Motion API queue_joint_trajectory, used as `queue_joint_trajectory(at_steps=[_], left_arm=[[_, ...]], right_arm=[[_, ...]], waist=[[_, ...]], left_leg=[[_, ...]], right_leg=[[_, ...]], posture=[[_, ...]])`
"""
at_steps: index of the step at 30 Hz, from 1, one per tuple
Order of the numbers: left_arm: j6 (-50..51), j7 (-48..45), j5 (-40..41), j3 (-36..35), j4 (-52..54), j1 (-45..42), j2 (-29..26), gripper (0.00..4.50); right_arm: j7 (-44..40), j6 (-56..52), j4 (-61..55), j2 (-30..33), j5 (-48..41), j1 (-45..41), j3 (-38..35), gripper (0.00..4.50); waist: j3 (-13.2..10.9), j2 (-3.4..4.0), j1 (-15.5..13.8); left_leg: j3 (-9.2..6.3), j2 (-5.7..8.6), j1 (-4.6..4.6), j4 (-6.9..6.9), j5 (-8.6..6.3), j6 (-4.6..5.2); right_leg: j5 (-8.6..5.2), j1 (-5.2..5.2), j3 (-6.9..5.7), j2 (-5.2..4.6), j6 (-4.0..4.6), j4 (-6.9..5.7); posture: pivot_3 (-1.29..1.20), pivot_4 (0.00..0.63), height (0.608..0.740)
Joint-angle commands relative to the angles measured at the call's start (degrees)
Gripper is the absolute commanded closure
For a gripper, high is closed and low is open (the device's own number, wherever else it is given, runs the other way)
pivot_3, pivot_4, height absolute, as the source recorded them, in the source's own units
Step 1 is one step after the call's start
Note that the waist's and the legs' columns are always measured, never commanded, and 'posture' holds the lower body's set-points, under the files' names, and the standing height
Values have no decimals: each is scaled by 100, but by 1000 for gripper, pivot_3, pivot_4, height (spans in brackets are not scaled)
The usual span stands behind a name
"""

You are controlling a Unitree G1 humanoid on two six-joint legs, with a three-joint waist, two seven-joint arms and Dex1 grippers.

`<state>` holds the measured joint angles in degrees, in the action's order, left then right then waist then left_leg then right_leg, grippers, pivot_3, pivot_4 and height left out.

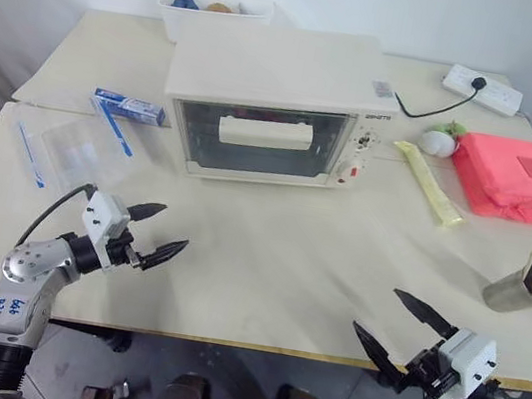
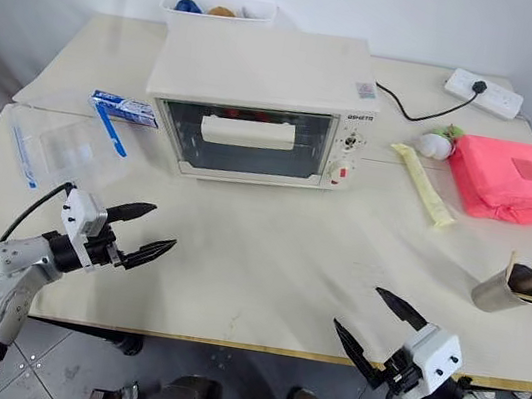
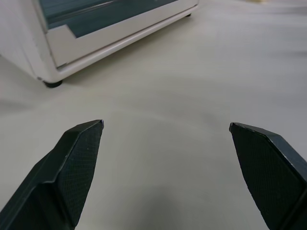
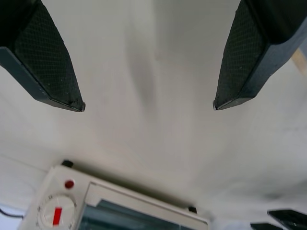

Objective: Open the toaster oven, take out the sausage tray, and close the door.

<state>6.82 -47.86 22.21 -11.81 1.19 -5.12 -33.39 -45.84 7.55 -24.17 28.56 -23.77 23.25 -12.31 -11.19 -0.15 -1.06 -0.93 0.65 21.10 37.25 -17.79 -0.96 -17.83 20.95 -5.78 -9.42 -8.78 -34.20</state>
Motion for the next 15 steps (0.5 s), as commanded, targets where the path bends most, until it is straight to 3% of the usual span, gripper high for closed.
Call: queue_joint_trajectory(at_steps=[1, 5, 8, 15], left_arm=[[-96, -59, 58, -151, 97, 71, -93, 29], [418, -182, 667, -463, 374, 203, -151, 29], [1305, -444, 1886, -1233, 825, 517, -408, 29], [1580, -392, 2379, -1988, 1274, 1146, -478, 29]], right_arm=[[16, -285, -249, 27, -278, -256, 160, 0], [82, -763, -278, 55, -477, -894, 404, 0], [373, -1746, 77, -175, -910, -2577, 813, 0], [491, -3135, 1276, -669, -1244, -4984, 1285, 0]], waist=[[0, 0, -16], [0, 0, -17], [-9, -12, 80], [-10, 0, 60]], left_leg=[[0, 0, 0, 1, 0, 0], [0, -3, 1, 4, 0, 0], [7, -24, 4, 11, -2, -3], [15, -40, 12, 7, -7, -22]], right_leg=[[0, 0, 0, 0, 0, 0], [1, 1, 0, 0, 2, -3], [10, 26, -2, 1, 17, -25], [17, 62, -37, 10, 38, -69]], posture=[[0, 150, 740], [0, 150, 740], [0, 150, 740], [0, 150, 740]])
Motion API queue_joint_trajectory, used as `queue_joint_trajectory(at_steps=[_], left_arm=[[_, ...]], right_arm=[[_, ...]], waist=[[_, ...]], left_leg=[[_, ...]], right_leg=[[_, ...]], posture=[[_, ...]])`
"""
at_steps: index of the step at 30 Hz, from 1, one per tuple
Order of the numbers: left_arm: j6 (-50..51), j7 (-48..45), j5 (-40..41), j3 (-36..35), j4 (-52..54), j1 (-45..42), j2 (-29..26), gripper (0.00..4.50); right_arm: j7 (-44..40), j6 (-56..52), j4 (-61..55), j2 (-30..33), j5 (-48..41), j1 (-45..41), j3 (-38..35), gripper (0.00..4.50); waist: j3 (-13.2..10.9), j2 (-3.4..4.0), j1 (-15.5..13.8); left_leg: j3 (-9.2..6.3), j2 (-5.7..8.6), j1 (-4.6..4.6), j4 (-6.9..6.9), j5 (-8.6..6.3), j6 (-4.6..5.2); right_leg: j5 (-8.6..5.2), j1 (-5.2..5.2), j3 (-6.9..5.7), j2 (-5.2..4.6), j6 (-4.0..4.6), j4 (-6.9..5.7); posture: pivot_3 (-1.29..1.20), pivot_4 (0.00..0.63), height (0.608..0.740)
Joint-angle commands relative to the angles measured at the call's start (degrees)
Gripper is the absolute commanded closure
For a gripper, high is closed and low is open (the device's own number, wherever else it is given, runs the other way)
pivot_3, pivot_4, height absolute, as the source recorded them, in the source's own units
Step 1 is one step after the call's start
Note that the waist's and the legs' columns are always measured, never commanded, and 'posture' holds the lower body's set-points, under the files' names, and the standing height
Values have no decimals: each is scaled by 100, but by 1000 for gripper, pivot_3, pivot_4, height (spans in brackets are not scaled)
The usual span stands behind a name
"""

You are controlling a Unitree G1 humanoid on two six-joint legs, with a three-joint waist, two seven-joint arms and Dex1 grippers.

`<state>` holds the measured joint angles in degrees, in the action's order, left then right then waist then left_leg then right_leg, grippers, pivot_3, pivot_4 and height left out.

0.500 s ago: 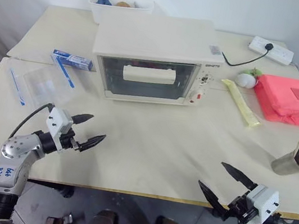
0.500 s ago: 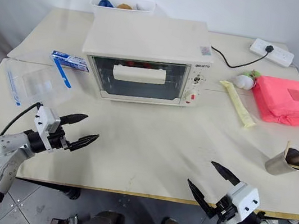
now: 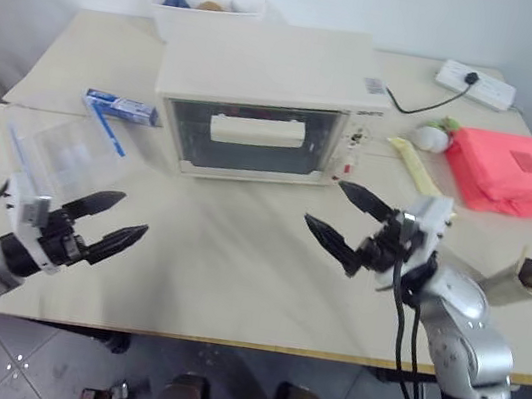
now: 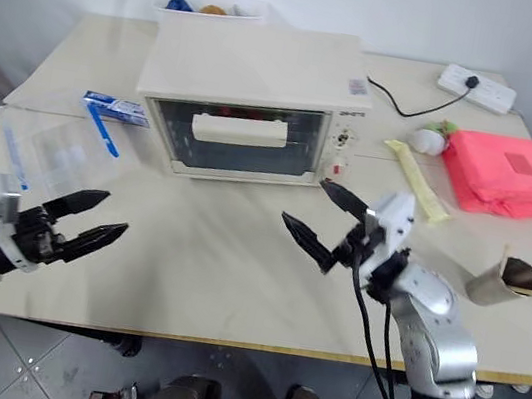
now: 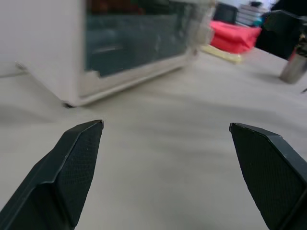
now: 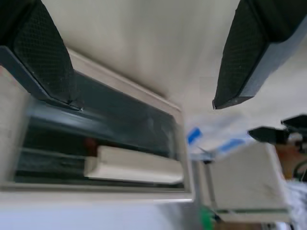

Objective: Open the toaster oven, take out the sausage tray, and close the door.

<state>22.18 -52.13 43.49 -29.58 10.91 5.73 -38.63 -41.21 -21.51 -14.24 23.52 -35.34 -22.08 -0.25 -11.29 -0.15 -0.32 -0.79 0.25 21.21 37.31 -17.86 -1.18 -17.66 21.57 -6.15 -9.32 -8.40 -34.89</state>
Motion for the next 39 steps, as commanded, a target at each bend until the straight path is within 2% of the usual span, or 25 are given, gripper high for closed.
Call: queue_joint_trajectory(at_steps=[1, 6, 13, 21, 29, 35, 39], left_arm=[[83, 97, 336, -277, 362, 83, 85, 29], [-34, 380, 311, -387, 647, 273, 333, 29], [-77, 637, 267, -358, 1052, 661, 643, 29], [-59, 670, 271, -308, 1094, 695, 643, 29], [-7, 572, 314, -136, 1018, 596, 633, 29], [-6, 638, 317, -62, 953, 457, 642, 29], [106, 844, 443, -138, 931, 403, 723, 29]], right_arm=[[32, -268, 484, -257, -26, -702, 124, 0], [-184, -13, 1396, -629, 241, -1535, 214, 0], [-600, 364, 1885, -839, 430, -1877, 212, 0], [-802, -2, 2007, -638, 663, -1792, 356, 0], [-675, 713, 2788, -955, 887, -2315, 49, 0], [-1074, 917, 2703, -1011, 859, -2283, 130, 0], [-1839, 964, 2230, -729, 879, -1900, 449, 0]], waist=[[-1, -1, -12], [1, -5, 23], [1, -4, 71], [1, -4, 57], [0, -3, 70], [1, -3, 74], [1, -3, 72]], left_leg=[[1, 3, 6, 1, -1, 2], [19, 4, 13, 20, -6, 9], [48, -4, 0, 21, -6, 9], [51, -5, 1, 22, -8, 8], [58, -5, 3, 22, -11, 9], [61, -8, 4, 13, -13, 7], [63, -7, 4, 12, -15, 8]], right_leg=[[0, 2, 0, -1, 0, 5], [1, 1, 3, -2, -2, 14], [1, 6, 14, 1, -1, 6], [1, 11, 18, 0, -1, 4], [1, 15, 18, 0, -1, 7], [1, 23, 17, 1, -1, 5], [1, 23, 17, 1, -1, 7]], posture=[[0, 150, 740], [0, 150, 740], [0, 150, 740], [0, 150, 740], [0, 150, 740], [0, 150, 740], [0, 150, 740]])
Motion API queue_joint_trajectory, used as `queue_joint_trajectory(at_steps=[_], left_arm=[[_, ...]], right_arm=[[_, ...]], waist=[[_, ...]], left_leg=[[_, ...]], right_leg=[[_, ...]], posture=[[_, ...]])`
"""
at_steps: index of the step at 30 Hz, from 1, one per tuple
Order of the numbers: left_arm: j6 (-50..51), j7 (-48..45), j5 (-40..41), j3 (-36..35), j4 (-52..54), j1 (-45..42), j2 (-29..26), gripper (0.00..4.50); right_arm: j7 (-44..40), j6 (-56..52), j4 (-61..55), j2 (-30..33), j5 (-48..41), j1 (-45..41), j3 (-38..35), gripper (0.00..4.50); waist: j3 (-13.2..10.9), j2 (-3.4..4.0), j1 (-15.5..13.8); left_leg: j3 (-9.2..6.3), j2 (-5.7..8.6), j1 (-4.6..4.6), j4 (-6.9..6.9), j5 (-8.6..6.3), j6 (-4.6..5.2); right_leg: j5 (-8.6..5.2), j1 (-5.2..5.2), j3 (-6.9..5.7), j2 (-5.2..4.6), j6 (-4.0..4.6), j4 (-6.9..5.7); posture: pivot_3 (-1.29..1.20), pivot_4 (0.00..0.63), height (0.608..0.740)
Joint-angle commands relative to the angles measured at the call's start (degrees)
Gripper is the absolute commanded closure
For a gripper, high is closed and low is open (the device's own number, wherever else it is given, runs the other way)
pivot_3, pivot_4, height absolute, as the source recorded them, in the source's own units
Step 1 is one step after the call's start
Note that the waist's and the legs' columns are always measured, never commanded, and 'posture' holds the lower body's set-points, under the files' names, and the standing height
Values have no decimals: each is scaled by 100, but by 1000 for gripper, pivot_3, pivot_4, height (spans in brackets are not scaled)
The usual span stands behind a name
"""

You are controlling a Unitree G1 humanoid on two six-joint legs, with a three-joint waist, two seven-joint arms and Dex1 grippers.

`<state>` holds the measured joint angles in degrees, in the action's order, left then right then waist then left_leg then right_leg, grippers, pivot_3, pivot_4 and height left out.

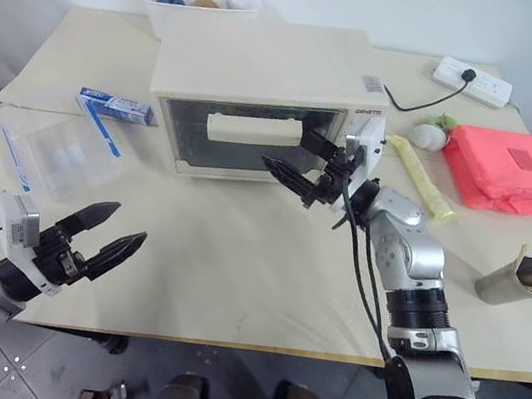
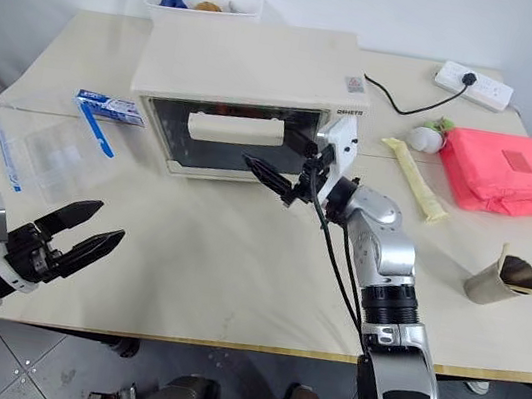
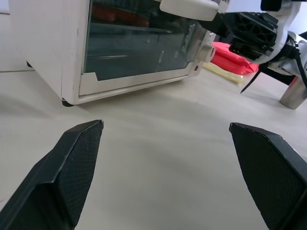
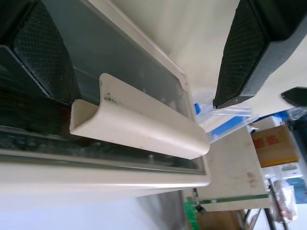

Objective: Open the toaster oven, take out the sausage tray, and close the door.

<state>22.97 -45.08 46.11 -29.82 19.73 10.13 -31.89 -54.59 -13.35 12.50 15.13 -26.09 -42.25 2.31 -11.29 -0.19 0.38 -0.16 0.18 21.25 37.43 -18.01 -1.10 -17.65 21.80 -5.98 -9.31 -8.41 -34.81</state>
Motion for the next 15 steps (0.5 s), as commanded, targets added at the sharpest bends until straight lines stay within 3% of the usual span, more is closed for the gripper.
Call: queue_joint_trajectory(at_steps=[1, 8, 12, 15], left_arm=[[69, 192, 232, -141, 34, -69, 52, 29], [387, 609, 902, -516, -230, -561, 29, 29], [198, 652, 861, -667, -618, -1065, -52, 960], [-11, 611, 280, -146, -1175, -1787, -137, 1801]], right_arm=[[-592, 168, -476, 159, -1, 165, 237, 0], [-965, 373, -585, 346, 201, 381, 403, 0], [-1048, 597, -525, 363, 352, 431, 454, 0], [-1063, 711, -488, 337, 433, 445, 477, 0]], waist=[[0, 0, 15], [0, 0, 65], [0, -1, 109], [0, -1, 113]], left_leg=[[0, 0, 0, 0, 0, 0], [6, -4, -2, 4, 0, -1], [4, -3, -1, 2, -2, -3], [6, -1, -2, 2, -2, -3]], right_leg=[[0, 0, 0, 0, 0, 0], [0, 2, 0, 0, 0, -4], [0, 3, -4, 1, 0, -3], [0, 3, -4, 0, 0, -3]], posture=[[0, 150, 740], [0, 150, 740], [0, 150, 740], [0, 150, 740]])
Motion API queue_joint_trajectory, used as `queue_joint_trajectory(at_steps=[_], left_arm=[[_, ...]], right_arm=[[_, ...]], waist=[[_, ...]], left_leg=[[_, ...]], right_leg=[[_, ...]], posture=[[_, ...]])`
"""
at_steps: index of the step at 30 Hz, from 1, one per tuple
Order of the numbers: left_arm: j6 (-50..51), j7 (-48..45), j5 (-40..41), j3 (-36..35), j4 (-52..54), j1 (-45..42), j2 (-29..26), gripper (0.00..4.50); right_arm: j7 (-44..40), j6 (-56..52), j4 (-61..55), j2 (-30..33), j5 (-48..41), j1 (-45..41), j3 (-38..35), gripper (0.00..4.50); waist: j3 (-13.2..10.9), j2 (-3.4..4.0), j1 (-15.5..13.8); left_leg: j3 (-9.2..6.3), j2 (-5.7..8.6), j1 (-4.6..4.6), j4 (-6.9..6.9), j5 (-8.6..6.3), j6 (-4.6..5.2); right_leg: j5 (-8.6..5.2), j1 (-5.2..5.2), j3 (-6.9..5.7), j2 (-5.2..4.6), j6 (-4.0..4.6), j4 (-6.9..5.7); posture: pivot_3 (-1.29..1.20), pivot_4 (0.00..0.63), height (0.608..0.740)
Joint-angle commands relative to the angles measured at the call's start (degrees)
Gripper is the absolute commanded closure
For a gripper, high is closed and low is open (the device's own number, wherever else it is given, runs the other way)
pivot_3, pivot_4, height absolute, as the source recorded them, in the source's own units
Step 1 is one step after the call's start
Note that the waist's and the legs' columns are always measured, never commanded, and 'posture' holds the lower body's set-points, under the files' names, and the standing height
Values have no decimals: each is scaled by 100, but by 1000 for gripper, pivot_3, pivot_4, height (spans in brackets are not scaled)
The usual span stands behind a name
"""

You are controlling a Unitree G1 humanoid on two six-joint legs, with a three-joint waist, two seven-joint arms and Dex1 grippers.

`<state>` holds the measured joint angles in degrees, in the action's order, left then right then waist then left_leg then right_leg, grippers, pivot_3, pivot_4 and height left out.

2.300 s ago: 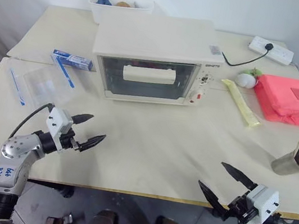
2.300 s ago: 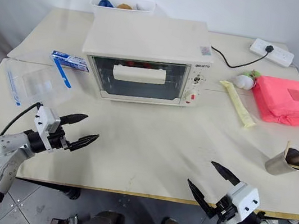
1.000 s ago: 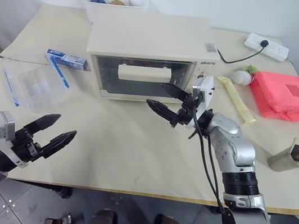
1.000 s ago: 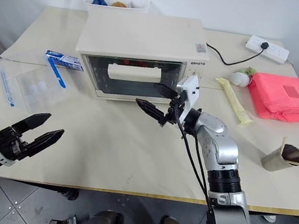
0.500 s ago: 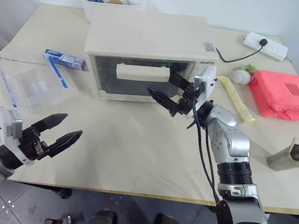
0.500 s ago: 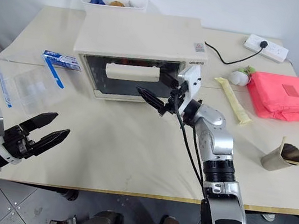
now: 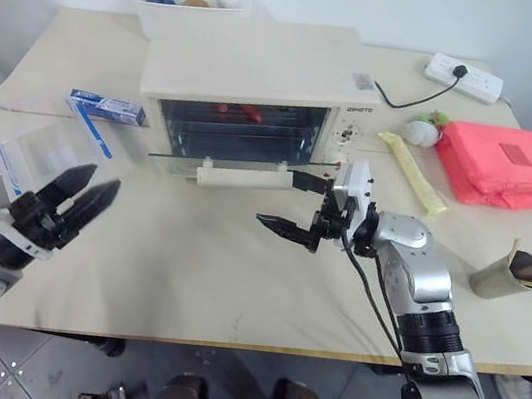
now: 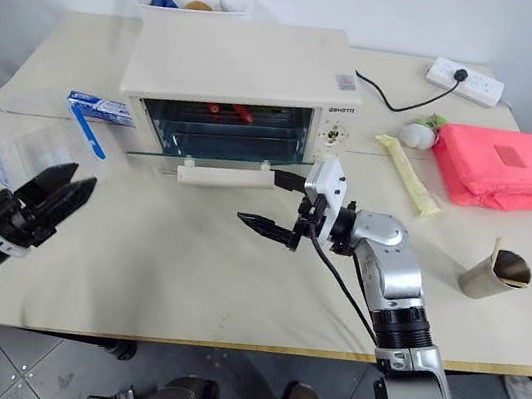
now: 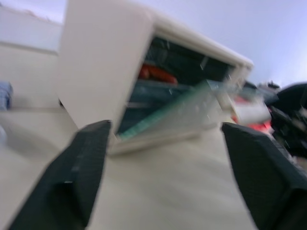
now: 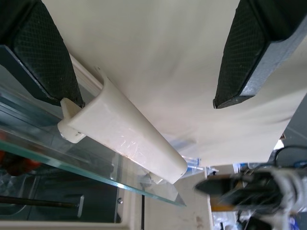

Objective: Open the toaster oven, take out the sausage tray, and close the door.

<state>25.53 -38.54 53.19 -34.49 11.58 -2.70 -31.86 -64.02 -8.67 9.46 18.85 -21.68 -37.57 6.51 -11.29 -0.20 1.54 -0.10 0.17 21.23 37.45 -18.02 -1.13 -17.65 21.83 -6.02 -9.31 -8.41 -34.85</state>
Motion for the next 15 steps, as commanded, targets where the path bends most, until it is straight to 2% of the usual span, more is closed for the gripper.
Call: queue_joint_trajectory(at_steps=[1, 8, 9, 15], left_arm=[[-312, -107, -603, 543, -574, -796, -149, 2114], [-876, -164, -1426, 1373, -1460, -2003, 181, 4286], [-866, -195, -1450, 1451, -1483, -2064, 241, 4465], [-723, -656, -1675, 1975, -1436, -1960, 252, 4465]], right_arm=[[-143, 285, -175, -24, 16, -4, 55, 0], [-152, 448, -109, -43, 97, 20, 47, 0], [-145, 453, -123, -47, 105, 29, 48, 0], [-84, 508, -265, 52, 199, 246, 50, 0]], waist=[[0, 0, -6], [1, -3, 18], [1, -3, 31], [1, -5, 3]], left_leg=[[0, 0, 0, 2, 0, 0], [4, 1, 1, 2, -1, -1], [6, 1, 0, -2, -1, -2], [14, -2, 1, 0, -1, -3]], right_leg=[[0, 0, -1, 1, 0, -1], [1, 4, -2, 1, -2, -1], [1, 7, -4, 1, -2, -2], [2, 12, -6, 0, -3, -5]], posture=[[0, 150, 740], [0, 150, 740], [0, 150, 740], [0, 150, 740]])
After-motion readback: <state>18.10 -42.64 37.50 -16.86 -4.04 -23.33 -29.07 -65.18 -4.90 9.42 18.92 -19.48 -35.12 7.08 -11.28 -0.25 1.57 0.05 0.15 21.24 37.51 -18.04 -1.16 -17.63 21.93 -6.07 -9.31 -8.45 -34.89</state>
